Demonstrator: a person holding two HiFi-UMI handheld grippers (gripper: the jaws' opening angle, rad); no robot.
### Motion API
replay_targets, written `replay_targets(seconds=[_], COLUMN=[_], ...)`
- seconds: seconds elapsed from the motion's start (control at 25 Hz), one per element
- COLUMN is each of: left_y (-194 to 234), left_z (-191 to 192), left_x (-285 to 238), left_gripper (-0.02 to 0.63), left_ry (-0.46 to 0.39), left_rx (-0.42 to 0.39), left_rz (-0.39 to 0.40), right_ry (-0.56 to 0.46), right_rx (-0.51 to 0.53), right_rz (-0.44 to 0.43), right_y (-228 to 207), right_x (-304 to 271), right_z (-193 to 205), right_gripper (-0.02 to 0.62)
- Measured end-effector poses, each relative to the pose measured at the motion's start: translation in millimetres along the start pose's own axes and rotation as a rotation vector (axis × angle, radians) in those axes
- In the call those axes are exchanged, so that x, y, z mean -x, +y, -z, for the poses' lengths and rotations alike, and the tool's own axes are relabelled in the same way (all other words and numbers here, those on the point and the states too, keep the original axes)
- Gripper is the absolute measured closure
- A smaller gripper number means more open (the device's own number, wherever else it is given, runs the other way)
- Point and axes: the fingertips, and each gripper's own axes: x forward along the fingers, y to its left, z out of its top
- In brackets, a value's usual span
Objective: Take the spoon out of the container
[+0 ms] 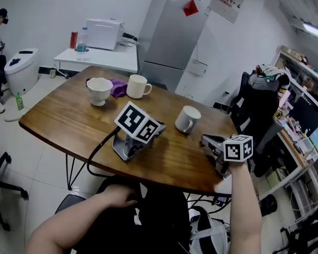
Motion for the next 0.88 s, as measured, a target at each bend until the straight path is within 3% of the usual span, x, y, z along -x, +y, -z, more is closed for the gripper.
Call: replay_targets(seconds=[0.2, 0.88], left_y=[0, -1], left_z=[-1, -1], left_x=[0, 1], left_gripper=[0.595, 0.595], left_ry=[0.0, -0.001], left_rx=[0.001, 0.0], left_rz=[-0.001, -0.001], right_ry=[-0.054, -0.091], right_rx=[-0.099, -0.133], right_rz=[-0.021, -0.001], right_y=[7, 7], right_x=[-7, -7], right_z=[-3, -3], right_gripper=[0.592, 0.594])
